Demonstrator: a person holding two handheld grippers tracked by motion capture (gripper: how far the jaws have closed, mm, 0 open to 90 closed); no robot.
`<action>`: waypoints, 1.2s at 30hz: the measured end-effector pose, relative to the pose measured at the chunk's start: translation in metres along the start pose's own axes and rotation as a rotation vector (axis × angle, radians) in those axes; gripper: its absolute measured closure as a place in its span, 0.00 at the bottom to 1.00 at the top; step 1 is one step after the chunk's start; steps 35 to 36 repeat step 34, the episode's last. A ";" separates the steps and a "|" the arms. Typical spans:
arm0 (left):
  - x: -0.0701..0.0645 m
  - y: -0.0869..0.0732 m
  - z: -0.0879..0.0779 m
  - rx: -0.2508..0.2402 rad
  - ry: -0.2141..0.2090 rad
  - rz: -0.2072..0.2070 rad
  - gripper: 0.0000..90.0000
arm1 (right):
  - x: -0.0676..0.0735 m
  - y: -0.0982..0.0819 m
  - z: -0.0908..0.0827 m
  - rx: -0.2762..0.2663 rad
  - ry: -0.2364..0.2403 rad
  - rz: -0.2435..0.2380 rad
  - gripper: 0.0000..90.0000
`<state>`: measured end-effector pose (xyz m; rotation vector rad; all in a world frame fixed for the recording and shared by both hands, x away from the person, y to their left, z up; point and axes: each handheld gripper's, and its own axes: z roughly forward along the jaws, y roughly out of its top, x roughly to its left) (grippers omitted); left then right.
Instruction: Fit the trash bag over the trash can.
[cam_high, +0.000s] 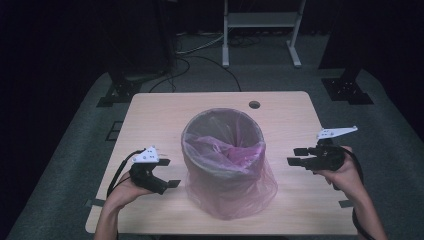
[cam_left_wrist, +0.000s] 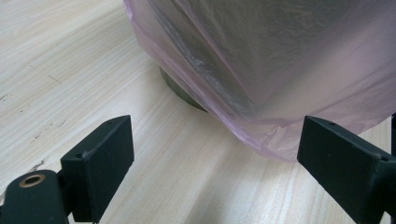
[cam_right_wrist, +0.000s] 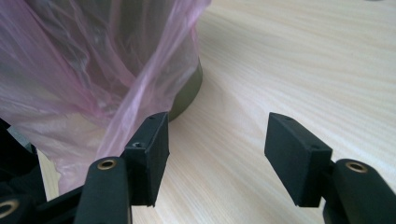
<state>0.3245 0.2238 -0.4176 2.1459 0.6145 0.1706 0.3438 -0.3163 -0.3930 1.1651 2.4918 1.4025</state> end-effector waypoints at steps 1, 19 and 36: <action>0.000 0.000 0.000 0.000 0.000 0.000 0.11 | 0.000 -0.002 0.001 0.004 0.000 0.002 0.43; 0.001 -0.003 -0.002 0.004 0.003 -0.008 0.11 | -0.006 -0.039 0.000 -0.025 0.003 0.056 0.43; 0.002 -0.005 -0.004 0.003 0.005 -0.015 0.11 | -0.002 -0.070 0.000 -0.038 0.003 0.084 0.41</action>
